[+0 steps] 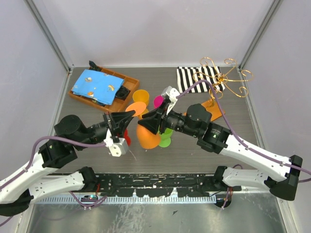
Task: Place the wine glass upside down on the wine glass rack
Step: Adjust the wine glass.
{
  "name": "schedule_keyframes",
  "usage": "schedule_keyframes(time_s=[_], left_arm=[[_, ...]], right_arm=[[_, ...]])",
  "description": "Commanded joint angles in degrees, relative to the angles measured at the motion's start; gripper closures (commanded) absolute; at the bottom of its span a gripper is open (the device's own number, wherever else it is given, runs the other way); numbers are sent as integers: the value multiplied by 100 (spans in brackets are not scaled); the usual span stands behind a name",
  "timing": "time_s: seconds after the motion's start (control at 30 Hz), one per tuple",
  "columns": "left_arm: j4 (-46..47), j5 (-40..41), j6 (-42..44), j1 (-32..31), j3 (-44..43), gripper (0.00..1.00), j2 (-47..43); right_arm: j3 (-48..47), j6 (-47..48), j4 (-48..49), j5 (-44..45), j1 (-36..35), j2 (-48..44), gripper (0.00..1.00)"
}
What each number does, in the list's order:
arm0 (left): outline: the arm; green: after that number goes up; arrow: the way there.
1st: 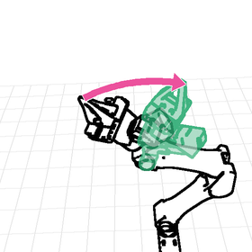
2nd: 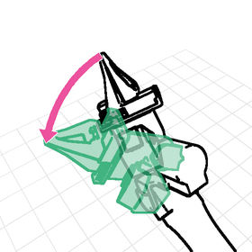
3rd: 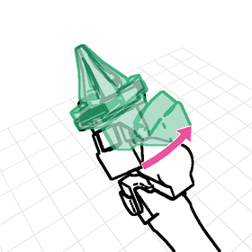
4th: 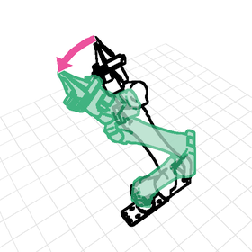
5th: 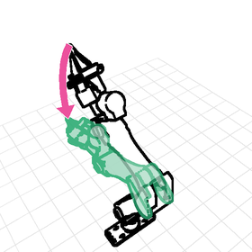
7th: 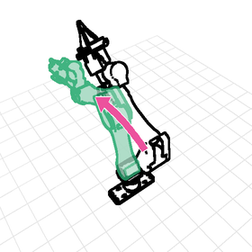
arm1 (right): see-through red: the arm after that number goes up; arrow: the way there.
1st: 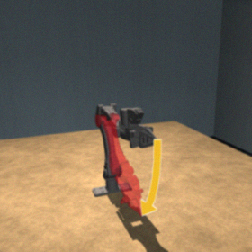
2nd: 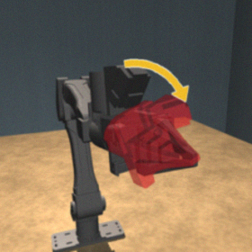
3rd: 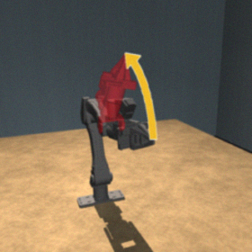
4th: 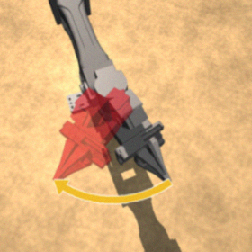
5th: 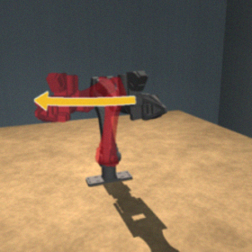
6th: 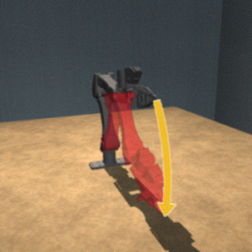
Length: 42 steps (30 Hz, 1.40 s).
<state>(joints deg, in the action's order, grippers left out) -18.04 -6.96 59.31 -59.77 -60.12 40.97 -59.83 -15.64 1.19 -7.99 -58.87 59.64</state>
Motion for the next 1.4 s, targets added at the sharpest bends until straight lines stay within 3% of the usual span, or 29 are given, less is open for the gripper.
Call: schedule_keyframes(time_s=[0.0,0.3,0.73,0.87,0.93,1.2,1.3,1.37], left_arm=[[73,-17,-75,19,27,100,-37],[88,-2,-67,21,53,100,3],[218,37,-43,18,158,100,-50],[269,37,-63,25,187,100,-78],[379,33,-103,19,245,100,-116],[815,6,-280,25,493,73,-288],[884,19,-305,22,533,72,-309],[892,32,-306,20,532,78,-301]], right_arm=[[82,-69,698,122,-70,16,61],[159,-97,744,133,-99,56,67],[160,-122,833,140,-99,130,88],[160,-132,850,146,-104,140,99],[169,-155,848,192,-104,122,99],[233,-267,985,371,-104,25,99],[241,-295,1020,370,-104,30,99],[227,-299,1032,345,-105,47,99]])
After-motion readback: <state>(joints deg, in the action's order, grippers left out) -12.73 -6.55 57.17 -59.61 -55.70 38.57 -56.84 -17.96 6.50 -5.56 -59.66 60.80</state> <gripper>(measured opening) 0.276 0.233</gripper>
